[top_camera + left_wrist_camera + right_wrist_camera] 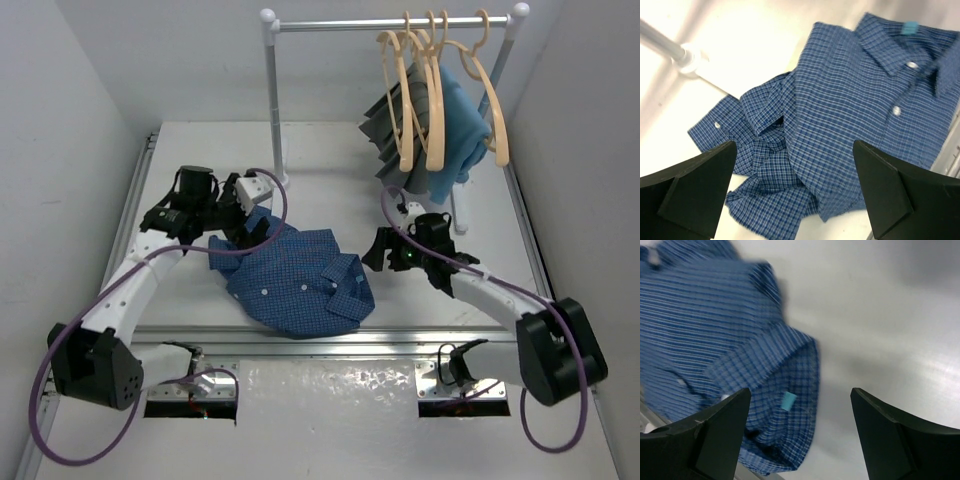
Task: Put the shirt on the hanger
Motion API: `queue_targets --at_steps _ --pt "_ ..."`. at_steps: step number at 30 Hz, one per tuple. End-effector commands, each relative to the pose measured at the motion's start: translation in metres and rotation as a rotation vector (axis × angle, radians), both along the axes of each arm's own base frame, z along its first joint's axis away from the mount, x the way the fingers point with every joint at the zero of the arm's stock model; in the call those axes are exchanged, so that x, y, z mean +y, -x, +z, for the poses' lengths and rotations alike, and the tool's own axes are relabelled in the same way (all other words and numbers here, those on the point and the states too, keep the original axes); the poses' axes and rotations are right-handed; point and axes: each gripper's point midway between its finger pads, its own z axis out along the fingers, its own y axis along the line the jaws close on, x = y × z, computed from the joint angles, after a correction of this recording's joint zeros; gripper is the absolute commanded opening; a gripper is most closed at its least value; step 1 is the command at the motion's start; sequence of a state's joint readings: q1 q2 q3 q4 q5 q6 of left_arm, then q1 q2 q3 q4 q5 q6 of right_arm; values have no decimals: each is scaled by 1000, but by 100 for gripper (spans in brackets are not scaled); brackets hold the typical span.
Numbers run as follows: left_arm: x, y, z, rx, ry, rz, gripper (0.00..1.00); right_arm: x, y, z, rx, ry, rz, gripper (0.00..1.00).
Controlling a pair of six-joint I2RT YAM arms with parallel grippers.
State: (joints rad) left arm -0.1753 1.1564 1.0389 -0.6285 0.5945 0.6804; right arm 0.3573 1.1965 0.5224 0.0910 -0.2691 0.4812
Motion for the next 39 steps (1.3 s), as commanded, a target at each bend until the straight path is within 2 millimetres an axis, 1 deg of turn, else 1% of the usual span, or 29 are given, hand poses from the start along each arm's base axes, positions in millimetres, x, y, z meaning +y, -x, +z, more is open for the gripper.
queue_targets --at_steps 1,2,3,4,7,8,9,11,12,13,14,15,16,17,18,19,20,24,25,26,27,28,30,31,32,33,34,35,39 --pt "3 -25 -10 34 24 106 100 0 3 -29 104 -11 -62 81" --pt "4 -25 -15 49 21 109 100 -1 4 -43 143 1 -66 79" --pt "4 -25 -19 55 16 112 100 2 0 -45 141 -3 -65 76" --pt "4 -26 -23 61 16 113 100 5 3 -58 175 0 -48 76" --pt "7 -30 -28 48 6 129 100 28 -4 -61 154 1 50 78" --pt "8 -32 -29 43 1 134 100 37 -14 -56 135 -2 76 79" --pt "12 -37 -31 31 -12 154 100 42 -12 -70 173 19 102 81" --pt "17 -41 -35 21 -40 173 100 52 -21 -71 184 10 126 81" --pt "22 -43 -39 25 -53 191 99 55 -21 -83 213 18 133 80" --pt "23 -43 -40 30 -52 189 99 58 -22 -86 216 17 143 78" --pt "23 -42 -38 32 -48 181 99 68 -28 -81 201 -5 177 68" --pt "21 -38 -38 47 -32 156 100 76 -26 -90 211 6 211 59" --pt "20 -36 -37 51 -22 143 100 85 -26 -90 204 6 244 49" --pt "17 -34 -33 53 -2 124 99 99 -33 -80 175 -12 288 35" --pt "16 -32 -32 55 3 116 100 111 -30 -82 170 -8 337 26" --pt "15 -31 -29 54 9 107 100 124 -39 -68 133 -31 366 9" --pt "12 -27 -28 66 21 91 100 133 -38 -60 117 -51 396 1" --pt "4 -16 -20 86 53 39 100 159 -48 -6 -65 -79 424 0" --pt "2 -14 -17 85 62 30 99 164 -51 20 -138 -89 428 0" --pt "0 -13 -13 75 77 17 99 170 -49 33 -188 -76 449 0" --pt "-2 -13 -10 73 89 16 100 171 -52 45 -232 -67 437 0" --pt "-4 -14 -7 66 102 14 100 173 -51 72 -300 -87 439 0" --pt "-10 -15 1 54 135 -9 100 173 -48 97 -366 -113 439 0" --pt "-16 -12 4 61 161 -43 100 171 -45 120 -419 -138 432 0" --pt "-20 -9 4 75 170 -70 100 170 -44 130 -439 -152 426 0" --pt "-24 -8 10 70 180 -100 100 170 -43 141 -459 -166 429 0" --pt "-30 -1 9 96 196 -152 99 170 -39 152 -476 -173 440 0" --pt "-33 -1 15 89 210 -172 100 172 -38 162 -490 -182 448 0" --pt "-47 5 22 90 251 -237 100 172 -35 179 -503 -185 442 0"
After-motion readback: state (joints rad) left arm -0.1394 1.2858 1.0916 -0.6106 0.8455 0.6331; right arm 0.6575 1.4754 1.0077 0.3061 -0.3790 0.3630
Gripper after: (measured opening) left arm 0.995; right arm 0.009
